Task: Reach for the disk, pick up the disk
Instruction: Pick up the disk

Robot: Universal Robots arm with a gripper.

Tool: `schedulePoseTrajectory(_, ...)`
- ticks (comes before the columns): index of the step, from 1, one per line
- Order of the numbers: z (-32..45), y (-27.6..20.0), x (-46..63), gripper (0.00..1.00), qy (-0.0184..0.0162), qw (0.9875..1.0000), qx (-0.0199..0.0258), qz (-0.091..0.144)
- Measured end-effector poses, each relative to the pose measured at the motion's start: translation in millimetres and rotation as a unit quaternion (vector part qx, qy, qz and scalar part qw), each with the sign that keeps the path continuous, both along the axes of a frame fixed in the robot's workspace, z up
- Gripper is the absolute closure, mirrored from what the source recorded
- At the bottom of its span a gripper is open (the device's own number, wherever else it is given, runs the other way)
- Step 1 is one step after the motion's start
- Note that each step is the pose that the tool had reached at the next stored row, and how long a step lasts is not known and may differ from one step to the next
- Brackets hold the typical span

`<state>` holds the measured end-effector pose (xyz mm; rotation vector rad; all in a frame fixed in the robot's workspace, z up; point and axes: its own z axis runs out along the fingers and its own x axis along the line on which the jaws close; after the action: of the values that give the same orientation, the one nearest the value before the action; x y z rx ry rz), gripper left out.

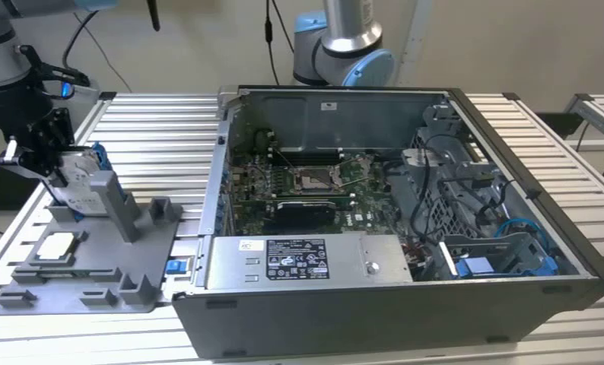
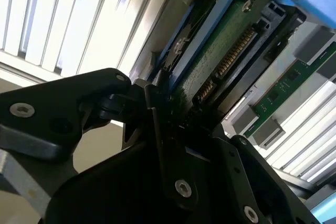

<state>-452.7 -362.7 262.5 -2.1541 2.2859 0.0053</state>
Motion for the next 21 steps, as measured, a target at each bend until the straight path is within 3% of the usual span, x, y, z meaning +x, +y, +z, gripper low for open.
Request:
schedulePoseTrajectory(7, 3.9, 0.0, 0.0, 1.00, 0.0000, 1.0000, 0.0000, 0.007)
schedulePoseTrajectory(21, 36.9, 0.0, 0.0, 1.00, 0.0001, 0.9999, -0.0001, 0.016)
